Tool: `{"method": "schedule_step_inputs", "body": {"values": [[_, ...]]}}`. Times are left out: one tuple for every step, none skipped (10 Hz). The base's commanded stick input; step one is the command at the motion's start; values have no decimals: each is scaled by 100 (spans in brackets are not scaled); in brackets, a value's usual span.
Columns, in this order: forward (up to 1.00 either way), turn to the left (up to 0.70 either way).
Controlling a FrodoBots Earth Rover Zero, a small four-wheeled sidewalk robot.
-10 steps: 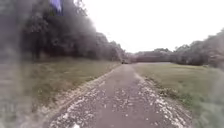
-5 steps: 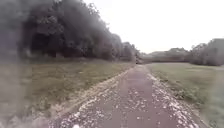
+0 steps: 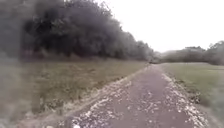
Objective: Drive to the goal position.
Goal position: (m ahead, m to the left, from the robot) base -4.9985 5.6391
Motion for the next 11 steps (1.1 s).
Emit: {"method": "schedule_step_inputs", "body": {"values": [[0,100],[0,100],[0,100],[0,100],[0,100],[0,100],[0,100],[0,100],[0,100],[0,100],[0,100]]}}
